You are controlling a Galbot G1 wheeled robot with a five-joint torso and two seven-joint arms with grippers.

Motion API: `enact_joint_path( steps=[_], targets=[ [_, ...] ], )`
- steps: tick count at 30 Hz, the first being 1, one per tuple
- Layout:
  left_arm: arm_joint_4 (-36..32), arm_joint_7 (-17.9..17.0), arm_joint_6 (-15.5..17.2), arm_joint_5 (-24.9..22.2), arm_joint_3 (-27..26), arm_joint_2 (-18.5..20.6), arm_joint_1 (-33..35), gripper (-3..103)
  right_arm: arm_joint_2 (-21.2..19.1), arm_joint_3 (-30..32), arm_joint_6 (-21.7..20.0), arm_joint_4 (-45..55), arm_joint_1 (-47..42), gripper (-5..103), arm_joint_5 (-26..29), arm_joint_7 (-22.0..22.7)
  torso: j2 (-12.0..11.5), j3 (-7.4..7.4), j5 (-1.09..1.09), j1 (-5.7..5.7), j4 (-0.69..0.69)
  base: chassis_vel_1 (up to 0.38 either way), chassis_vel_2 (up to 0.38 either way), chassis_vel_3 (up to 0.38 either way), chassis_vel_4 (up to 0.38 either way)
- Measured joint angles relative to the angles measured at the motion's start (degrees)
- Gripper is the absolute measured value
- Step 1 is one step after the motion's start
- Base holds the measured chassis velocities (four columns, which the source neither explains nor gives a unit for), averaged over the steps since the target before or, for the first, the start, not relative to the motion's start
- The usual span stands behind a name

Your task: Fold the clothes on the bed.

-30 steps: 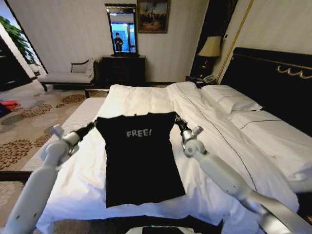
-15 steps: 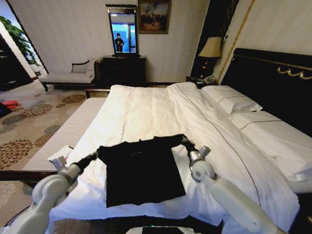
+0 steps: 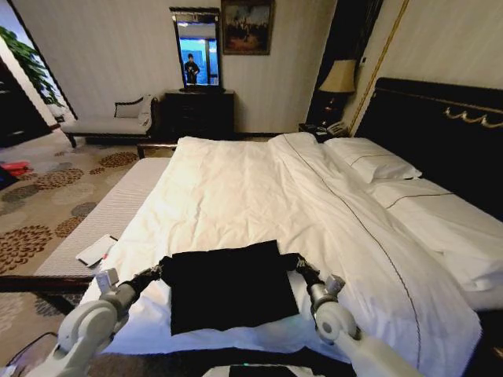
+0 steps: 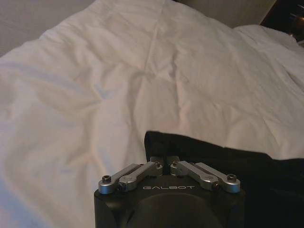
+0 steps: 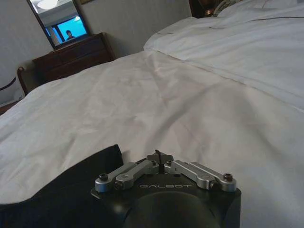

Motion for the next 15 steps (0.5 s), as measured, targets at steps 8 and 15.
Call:
enact_joint_path(
  steps=[8, 15],
  targets=[
    [-0.8, -0.2, 1.9, 3.8, 0.1, -2.1, 3.5, 2, 1.1, 0.0, 0.0, -1.5, -0.9, 0, -2.0, 0.0, 0.0, 0.0, 0.0, 0.0, 0.01, 0.0, 0.0, 0.0, 0.0],
    [-2.6, -0.3, 3.3, 0.9, -2.3, -3.2, 3.4, 15, 2.0, 1.8, 0.4, 0.1, -3.1, 13, -5.9, 0.8, 0.0, 0.0, 0.01, -0.01, 0.04, 0.0, 0.0, 0.0, 0.0]
  ],
)
